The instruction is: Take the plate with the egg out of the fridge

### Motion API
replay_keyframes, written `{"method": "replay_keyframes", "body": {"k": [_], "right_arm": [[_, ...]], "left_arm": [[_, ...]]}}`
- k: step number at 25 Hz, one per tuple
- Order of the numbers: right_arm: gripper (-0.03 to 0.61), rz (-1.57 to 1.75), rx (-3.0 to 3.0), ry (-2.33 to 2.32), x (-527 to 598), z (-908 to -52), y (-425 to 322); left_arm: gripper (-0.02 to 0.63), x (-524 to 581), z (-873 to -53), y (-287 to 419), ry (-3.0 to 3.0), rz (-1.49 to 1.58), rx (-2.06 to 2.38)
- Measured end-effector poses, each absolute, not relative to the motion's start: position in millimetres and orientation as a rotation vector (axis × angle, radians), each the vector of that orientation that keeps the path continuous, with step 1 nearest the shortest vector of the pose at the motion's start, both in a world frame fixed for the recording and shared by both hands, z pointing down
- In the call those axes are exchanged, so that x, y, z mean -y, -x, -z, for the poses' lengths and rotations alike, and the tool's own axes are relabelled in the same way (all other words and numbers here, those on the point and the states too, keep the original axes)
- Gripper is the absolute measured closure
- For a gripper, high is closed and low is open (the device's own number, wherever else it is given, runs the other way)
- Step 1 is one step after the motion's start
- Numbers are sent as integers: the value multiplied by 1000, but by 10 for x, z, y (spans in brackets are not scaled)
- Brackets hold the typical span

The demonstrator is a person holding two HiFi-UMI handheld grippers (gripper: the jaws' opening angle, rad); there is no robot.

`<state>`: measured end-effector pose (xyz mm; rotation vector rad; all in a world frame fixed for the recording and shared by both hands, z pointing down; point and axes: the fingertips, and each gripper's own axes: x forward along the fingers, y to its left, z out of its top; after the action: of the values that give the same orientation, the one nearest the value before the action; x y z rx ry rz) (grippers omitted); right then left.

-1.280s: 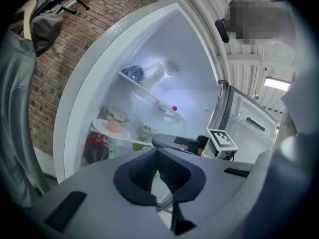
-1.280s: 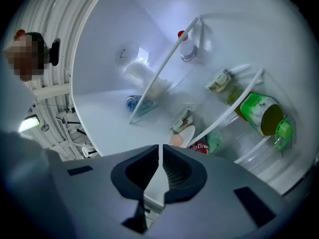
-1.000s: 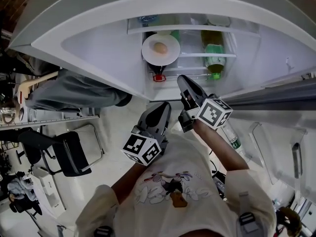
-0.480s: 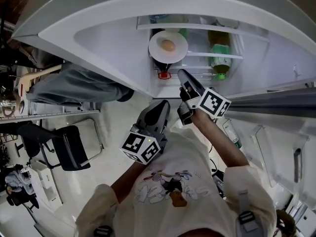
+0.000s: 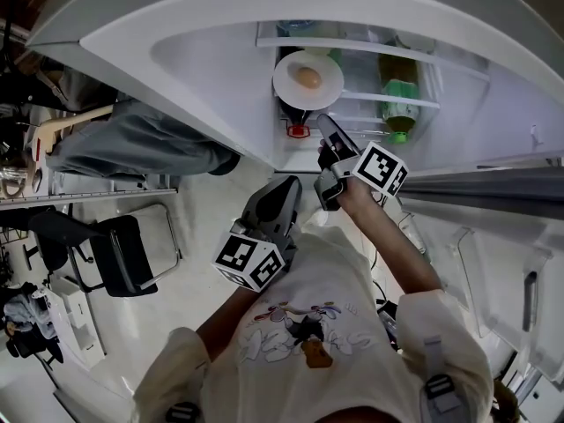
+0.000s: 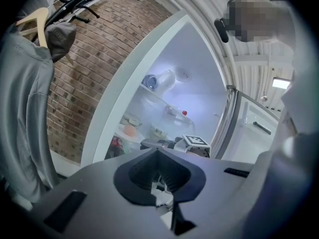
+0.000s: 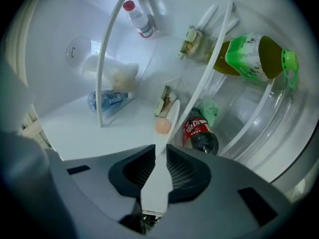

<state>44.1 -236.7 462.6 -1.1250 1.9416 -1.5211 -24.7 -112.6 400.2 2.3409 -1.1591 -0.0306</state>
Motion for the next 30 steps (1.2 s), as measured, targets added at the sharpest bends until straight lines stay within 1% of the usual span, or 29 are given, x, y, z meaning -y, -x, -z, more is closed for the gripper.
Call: {"method": "replay_keyframes", "body": {"k": [13,30], "right_arm": [[526,1668,-1733,1020,2563,-4782,-331],[526,1687,-1646,981,2765,-4744,-246]], "left_arm": [[620,1131,-3987,317,-2336,38,1174],[621,1167,-3937,449,-2342,39,1192]]}}
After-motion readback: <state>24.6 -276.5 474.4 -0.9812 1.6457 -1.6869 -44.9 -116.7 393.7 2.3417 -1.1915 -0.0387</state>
